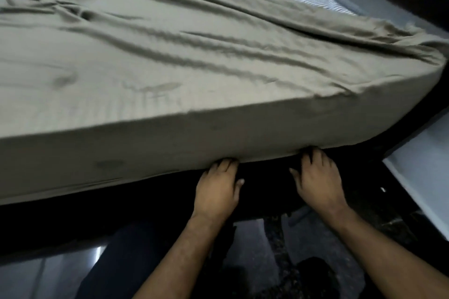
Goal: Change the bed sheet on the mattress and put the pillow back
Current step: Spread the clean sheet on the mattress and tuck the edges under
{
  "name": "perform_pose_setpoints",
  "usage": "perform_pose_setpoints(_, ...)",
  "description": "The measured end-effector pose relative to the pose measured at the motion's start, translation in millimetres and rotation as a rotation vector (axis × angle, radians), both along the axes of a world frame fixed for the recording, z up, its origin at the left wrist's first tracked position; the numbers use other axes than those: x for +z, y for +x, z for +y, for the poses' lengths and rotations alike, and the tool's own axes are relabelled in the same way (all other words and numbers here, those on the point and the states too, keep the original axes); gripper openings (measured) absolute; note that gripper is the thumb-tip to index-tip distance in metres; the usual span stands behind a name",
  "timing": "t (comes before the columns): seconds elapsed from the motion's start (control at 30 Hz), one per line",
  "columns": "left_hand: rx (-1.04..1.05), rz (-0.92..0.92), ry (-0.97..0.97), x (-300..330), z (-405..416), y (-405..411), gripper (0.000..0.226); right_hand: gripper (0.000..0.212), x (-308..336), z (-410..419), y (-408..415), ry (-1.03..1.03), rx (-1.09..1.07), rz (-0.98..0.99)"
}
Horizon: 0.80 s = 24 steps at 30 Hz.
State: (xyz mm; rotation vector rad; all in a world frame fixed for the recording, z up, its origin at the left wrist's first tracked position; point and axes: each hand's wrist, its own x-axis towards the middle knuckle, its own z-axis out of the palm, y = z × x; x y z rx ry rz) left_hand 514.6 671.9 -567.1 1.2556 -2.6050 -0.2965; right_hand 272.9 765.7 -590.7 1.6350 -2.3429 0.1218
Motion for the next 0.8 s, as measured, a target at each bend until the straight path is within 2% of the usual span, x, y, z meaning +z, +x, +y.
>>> perform_pose_setpoints(0.03, 0.047, 0.004, -0.003, 0, -2, 9, 0.040, 0.031, 2, -5, 12, -0.041, 0.079, 0.016)
perform_pose_setpoints(0.1, 0.149, 0.023, 0.007, -2, -9, 28, 0.033, 0.030, 2, -21, 41, -0.089, 0.293, -0.025)
perform_pose_setpoints(0.23, 0.283, -0.006, 0.019, 6, -15, 64, 0.028, 0.044, -10, -53, 101, -0.083, 0.620, -0.129)
perform_pose_setpoints(0.33, 0.432, -0.038, 0.015, 19, -21, 106, 0.022, 0.060, -9, -74, 137, -0.039, 0.791, -0.083)
perform_pose_setpoints(0.47, 0.626, 0.012, 0.074, 28, -38, 174, 0.024, 0.064, -1, -102, 178, -0.008, 0.977, -0.074)
perform_pose_setpoints(0.63, 0.685, 0.025, 0.139, 18, -57, 235, 0.039, 0.064, 18, -126, 239, 0.005, 1.050, -0.149)
perform_pose_setpoints(0.8, 0.640, -0.009, 0.104, 7, -63, 250, 0.039, 0.065, 24, -140, 294, 0.089, 1.035, -0.192)
